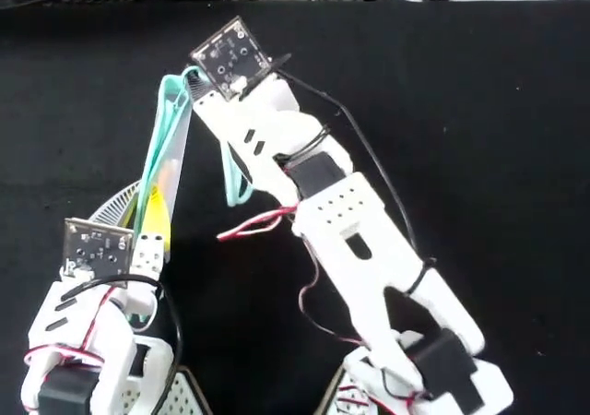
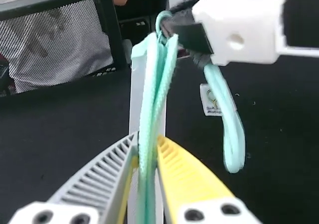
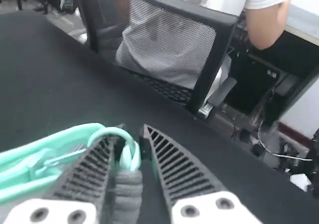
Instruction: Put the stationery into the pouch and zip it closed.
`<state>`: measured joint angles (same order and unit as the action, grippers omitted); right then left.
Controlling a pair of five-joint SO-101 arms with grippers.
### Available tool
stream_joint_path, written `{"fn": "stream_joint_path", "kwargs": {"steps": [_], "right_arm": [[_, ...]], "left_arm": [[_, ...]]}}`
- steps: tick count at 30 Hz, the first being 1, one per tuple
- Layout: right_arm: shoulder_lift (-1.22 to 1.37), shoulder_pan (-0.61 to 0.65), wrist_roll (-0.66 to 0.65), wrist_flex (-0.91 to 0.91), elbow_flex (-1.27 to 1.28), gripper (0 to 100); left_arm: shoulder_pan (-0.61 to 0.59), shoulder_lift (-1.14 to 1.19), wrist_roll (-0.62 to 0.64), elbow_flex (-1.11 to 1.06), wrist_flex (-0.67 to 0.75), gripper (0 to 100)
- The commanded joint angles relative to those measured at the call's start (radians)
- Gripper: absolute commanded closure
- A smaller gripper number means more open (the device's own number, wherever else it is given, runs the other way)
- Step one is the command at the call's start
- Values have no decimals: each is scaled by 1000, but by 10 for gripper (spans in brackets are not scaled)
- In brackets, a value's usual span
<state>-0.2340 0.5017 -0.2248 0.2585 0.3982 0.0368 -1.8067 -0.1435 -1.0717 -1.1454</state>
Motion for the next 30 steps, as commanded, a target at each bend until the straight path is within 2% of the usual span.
{"fn": "stream_joint_path", "kwargs": {"steps": [1, 10, 17, 23, 30], "right_arm": [[16, -150, 0, -31, -51, 985], [94, -189, 0, -98, -87, 985], [122, -213, 2, 29, -188, 986], [124, -216, 2, 41, -189, 986], [133, -302, 2, 43, -191, 986]], "left_arm": [[-1, -8, -6, 16, -43, 970], [-1, -8, -6, 16, -43, 970], [-1, -8, -6, 16, -44, 970], [-1, -8, -6, 16, -44, 970], [1, -8, -6, 16, -44, 970]]}}
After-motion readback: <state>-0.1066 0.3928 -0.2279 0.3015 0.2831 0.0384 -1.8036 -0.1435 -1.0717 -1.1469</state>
